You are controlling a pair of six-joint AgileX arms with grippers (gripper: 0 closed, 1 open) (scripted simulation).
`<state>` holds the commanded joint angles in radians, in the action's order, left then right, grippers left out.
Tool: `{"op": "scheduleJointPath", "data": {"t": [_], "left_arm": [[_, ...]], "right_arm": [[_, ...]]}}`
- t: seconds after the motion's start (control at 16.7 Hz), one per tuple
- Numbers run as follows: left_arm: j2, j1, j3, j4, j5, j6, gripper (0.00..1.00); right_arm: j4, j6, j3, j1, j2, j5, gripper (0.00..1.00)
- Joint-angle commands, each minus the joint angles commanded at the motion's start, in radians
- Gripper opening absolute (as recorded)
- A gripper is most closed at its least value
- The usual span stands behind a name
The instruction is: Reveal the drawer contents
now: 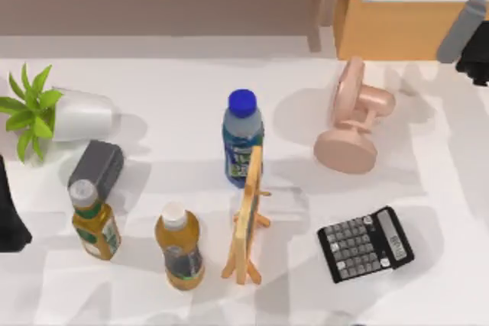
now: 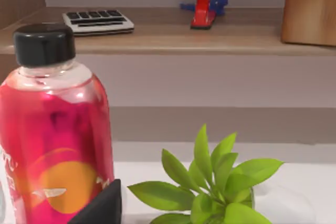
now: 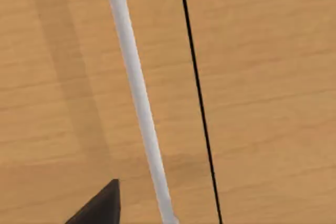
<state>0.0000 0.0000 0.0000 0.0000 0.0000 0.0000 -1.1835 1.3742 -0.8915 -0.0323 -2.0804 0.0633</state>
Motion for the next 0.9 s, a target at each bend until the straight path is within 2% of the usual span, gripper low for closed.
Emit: {"op": "scheduleJointPath", "data": {"t": [0.12, 0.3, 0.9], "left_arm": [[0.0, 0.0, 0.0, 0.0, 0.0, 0.0, 1.0], [0.0, 0.0, 0.0, 0.0, 0.0, 0.0, 1.0], [0.0, 0.0, 0.0, 0.0, 0.0, 0.0, 1.0]], "right_arm": [[-0.056, 0.104, -0.03, -0.078, -0.085, 0.08, 1.0], [-0.098, 0.179, -0.052, -0.14, -0.147, 0.145, 1.0], [-0.059, 0.184, -0.115, -0.125, -0.169, 0.132, 1.0]]}}
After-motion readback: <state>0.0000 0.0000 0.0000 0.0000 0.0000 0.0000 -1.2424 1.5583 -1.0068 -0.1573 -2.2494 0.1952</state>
